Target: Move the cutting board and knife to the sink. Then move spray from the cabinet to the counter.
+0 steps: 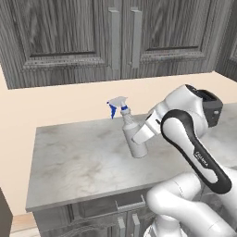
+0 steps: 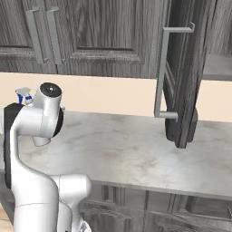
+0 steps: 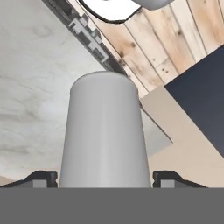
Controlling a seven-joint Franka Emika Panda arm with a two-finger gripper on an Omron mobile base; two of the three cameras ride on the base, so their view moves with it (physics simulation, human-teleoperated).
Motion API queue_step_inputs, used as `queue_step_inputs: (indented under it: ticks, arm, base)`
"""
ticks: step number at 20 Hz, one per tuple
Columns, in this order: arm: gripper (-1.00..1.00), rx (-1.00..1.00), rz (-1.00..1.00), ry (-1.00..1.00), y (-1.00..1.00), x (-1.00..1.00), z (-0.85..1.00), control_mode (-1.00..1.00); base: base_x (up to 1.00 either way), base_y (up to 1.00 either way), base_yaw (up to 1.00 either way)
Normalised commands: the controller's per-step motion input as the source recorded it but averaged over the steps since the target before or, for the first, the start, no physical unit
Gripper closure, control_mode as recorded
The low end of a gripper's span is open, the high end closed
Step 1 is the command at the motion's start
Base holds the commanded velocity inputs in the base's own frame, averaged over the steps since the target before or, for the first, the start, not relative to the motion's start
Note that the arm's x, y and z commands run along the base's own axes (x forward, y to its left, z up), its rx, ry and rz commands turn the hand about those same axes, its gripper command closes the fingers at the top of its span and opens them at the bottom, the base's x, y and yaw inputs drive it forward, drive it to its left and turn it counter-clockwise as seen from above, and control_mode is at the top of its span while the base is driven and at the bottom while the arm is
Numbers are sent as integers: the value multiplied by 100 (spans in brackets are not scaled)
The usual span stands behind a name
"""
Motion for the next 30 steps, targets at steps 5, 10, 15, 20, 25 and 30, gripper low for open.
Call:
queue_step_inputs:
  ticks: [5,10,15,20,25,30]
  arm:
    - [100,8,12,-1,-7,9,-19,-100]
    - [100,16,6,-8,0,0,-29,-100]
    - [100,19,2,-19,1,0,-23,-100]
    - [100,0,0,-14,0,14,-9,-100]
    - [100,0,0,-3,-3,34,-12,-100]
    - [100,3,0,-3,-35,45,0,-100]
  base:
    - [0,0,0]
    - [0,0,0]
    - [0,0,0]
    - [0,0,0]
    - [0,0,0]
    - [0,0,0]
